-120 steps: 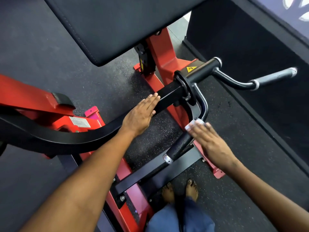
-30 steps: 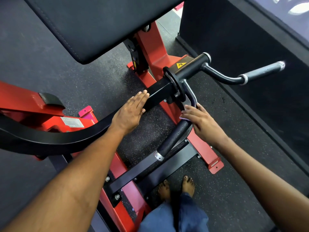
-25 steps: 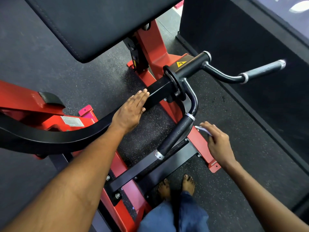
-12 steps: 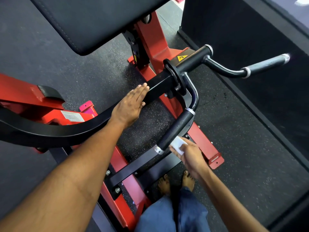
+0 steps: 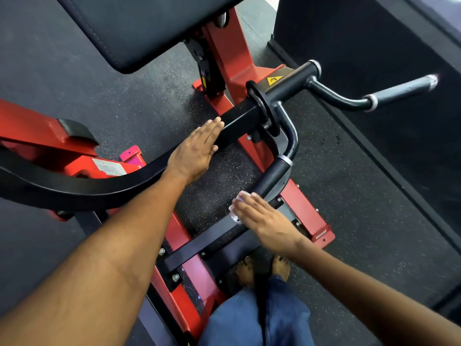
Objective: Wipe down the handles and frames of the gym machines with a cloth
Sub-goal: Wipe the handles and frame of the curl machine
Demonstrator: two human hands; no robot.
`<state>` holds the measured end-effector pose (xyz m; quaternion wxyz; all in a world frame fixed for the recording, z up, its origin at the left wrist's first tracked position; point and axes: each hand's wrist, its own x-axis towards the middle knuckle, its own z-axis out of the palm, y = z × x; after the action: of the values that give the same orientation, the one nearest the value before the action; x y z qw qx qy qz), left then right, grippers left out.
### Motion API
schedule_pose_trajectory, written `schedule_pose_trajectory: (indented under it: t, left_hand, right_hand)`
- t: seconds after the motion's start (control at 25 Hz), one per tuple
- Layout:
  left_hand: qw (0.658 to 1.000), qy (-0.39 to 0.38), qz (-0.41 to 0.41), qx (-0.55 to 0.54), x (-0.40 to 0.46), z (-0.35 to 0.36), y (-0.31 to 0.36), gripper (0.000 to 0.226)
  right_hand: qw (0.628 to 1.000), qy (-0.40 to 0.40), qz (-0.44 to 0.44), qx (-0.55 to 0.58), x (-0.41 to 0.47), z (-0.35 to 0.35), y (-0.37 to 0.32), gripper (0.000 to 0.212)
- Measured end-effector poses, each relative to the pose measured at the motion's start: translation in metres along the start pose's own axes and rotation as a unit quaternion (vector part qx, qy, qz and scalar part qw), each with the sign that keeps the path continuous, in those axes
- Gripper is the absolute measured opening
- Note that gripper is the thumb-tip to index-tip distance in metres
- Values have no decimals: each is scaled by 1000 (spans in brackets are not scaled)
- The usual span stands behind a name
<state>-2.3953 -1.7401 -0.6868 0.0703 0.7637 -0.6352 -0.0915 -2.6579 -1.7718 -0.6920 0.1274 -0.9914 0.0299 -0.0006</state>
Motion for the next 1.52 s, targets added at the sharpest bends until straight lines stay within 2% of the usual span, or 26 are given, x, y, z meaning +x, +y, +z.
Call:
schedule_pose_trajectory:
  t: [0.04,0.08,0.2,0.24,0.32,0.4,0.56,0.6,0.64,0.68,0.72,0.76,0.8,0.84,0.92,0.96,1.0,1.04,1.12,1.2,1.28,1.36,1.44,1.52]
  left_hand:
    - [1000,-2,0,0,0,0,0,55]
    - [1000,-3,0,0,0,-1,0,55]
    - [1000,-1,-2,6,0,1,0,54]
    - [1000,-1,-1,6,0,1,0,54]
    - [1000,-2,0,8,0,0,1,54]
    - [1000,-2,-2,11,0,-1,0,54]
    - [1000,-7,-4,13,0,-1,1,55]
    - [1000,-5,-5,11,0,-2,1,55]
    - [1000,-4,-6,10,1,-2,1,55]
    - [1000,-3,-7,11,1,-2,2,55]
    - [1000,-2,-7,13,1,-2,2,55]
    - [1000,-3,-7,15,1,-2,2,55]
    - [1000,-3,-8,16,1,-2,2,55]
    - [1000,-4,-9,16,1,-1,2,55]
    - [1000,-2,-9,15,-1,-1,3,55]
    - [1000,0,-9,13,-1,0,3,55]
    - [1000,1,-9,11,-1,0,2,55]
    - [1000,1,-9,10,-1,0,2,54]
    - [1000,5,-3,6,0,0,3,54]
    - [1000,0,-5,-1,1,-3,3,56]
    - [1000,-8,-9,-3,0,-4,3,57]
    - [1000,-7,-6,-1,0,-3,3,56]
    - [1000,-9,-8,-6,1,-3,4,54]
    - [1000,-13,-18,-11,1,-5,5,55]
  right_hand:
    - [999,5,-40,-9,1,-6,9,52]
    - [999,24,-32,-7,1,-15,28,52]
    - [984,69,161,-36,4,-39,80,51]
    - [980,67,181,-53,9,-39,79,47]
    - [987,63,136,-51,27,-30,49,39]
    - [997,35,61,15,37,-18,6,35]
    - [996,17,-43,73,-19,10,-4,52]
    - [994,32,-7,108,-39,11,-1,56]
    - [981,61,89,159,-56,7,2,57]
    - [941,107,238,215,-64,-1,7,56]
    - [864,162,391,271,-59,-12,15,54]
    - [771,227,502,319,-41,-25,28,50]
    - [707,273,548,355,-14,-39,42,48]
    - [687,296,549,372,14,-50,54,48]
    - [678,308,541,391,56,-64,66,52]
    - [659,313,560,392,65,-62,70,53]
    - [620,319,591,407,66,-54,72,49]
    - [562,321,610,457,60,-48,71,43]
    - [423,323,583,614,47,-41,63,36]
    - [343,288,533,718,40,-30,48,32]
    - [291,259,484,784,37,-17,20,29]
    - [255,231,471,812,34,-4,-7,31]
    - [258,195,485,813,32,4,-24,37]
    - [279,168,493,806,30,6,-33,41]
